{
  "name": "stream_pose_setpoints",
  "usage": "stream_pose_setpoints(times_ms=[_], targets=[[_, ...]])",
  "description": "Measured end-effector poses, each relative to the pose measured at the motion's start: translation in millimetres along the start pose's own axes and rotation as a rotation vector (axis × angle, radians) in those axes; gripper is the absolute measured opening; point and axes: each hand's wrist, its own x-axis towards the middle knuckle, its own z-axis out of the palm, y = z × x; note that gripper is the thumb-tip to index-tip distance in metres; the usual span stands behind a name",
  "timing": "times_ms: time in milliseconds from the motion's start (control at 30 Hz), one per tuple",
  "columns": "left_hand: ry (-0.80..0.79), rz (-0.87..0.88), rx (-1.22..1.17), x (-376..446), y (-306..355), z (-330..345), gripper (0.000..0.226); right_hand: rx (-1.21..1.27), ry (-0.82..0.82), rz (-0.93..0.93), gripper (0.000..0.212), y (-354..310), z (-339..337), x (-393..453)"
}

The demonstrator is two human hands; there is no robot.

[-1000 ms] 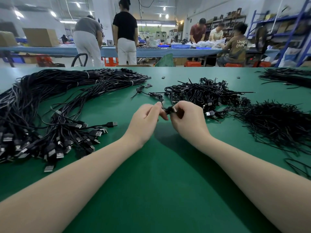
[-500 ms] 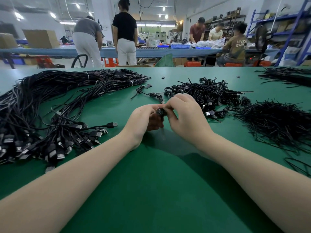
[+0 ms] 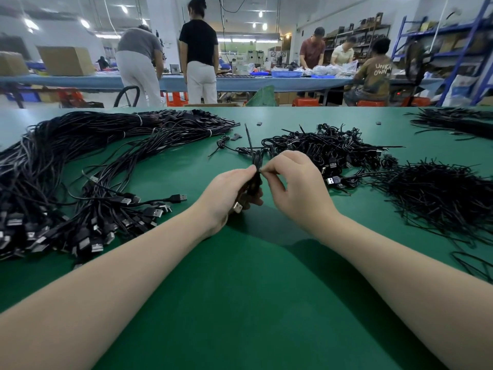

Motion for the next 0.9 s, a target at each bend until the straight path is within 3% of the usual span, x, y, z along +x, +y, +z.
stream_pose_setpoints(times_ms=[133,267,433,533,600,733,900], targets=[[-0.045,-0.128,-0.119,-2.0,6.9,-5.7,0.039,-0.133,0.062,-0.141,0.006,-1.9,3.5,0.7],[0.095,-0.088,-0.182,-3.2,5.1,-2.7,0.023,-0.043,0.05,-0.049,0.003,-4.4,5.9,-4.6],[0.206,-0.082,-0.24,-1.5,4.0,-3.6,0.021,0.05,-0.012,0.044,0.007,-9.5,13.2,-6.0],[0.268,0.021,-0.096,-1.4,-2.5,-0.6,0.019,0.106,-0.007,0.182,0.007,-5.3,12.0,-7.5],[0.291,0.159,0.126,-1.5,-8.7,-0.2,0.018,0.101,-0.012,0.228,0.007,-2.1,10.8,-7.9],[0.253,0.439,0.456,-3.5,-13.4,-1.9,0.065,0.106,-0.02,0.321,0.007,0.6,11.7,-7.3],[0.315,0.531,0.554,-4.9,-11.3,-4.7,0.073,0.139,-0.059,0.377,0.01,2.4,11.5,-7.1]])
